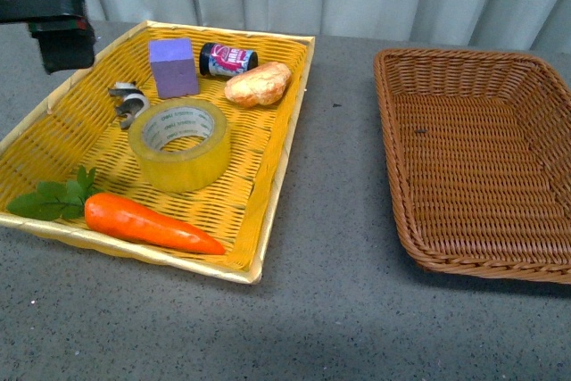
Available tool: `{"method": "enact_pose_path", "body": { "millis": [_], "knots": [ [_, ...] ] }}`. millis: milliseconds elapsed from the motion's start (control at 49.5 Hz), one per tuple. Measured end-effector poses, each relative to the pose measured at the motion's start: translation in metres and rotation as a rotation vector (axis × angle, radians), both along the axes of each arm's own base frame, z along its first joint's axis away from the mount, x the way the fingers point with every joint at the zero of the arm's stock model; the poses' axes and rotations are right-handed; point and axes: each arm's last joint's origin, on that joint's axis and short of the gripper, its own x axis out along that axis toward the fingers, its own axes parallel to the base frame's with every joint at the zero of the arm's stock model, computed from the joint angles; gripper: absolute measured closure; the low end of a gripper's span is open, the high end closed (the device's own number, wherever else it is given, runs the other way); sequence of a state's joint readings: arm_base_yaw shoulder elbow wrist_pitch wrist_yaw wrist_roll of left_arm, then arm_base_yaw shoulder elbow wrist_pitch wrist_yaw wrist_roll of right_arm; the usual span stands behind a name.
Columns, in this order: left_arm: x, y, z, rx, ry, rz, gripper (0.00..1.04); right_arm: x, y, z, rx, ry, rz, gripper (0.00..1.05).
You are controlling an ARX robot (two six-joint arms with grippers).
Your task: Move tape to another basket
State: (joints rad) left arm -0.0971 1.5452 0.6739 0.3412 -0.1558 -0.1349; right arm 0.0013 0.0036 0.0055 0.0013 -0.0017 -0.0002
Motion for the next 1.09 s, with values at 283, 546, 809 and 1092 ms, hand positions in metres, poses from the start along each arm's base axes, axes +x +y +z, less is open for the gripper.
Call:
{"method": "enact_pose_path", "body": {
  "millis": [283,546,809,1092],
  "knots": [
    [0.055,-0.015,-0.016,0.014,0.063,-0.015,0.06,0.000,0.000,0.000,0.000,0.000,0.000,0.09],
    [0.082,-0.018,-0.054,-0.008,0.261,0.002,0.06,0.000,0.000,0.000,0.000,0.000,0.000,0.09],
    [0.088,-0.018,-0.069,-0.035,0.373,0.039,0.06,0.000,0.000,0.000,0.000,0.000,0.000,0.09],
    [0.098,-0.022,-0.080,-0.044,0.431,0.063,0.06,0.000,0.000,0.000,0.000,0.000,0.000,0.09]
  ]
}}
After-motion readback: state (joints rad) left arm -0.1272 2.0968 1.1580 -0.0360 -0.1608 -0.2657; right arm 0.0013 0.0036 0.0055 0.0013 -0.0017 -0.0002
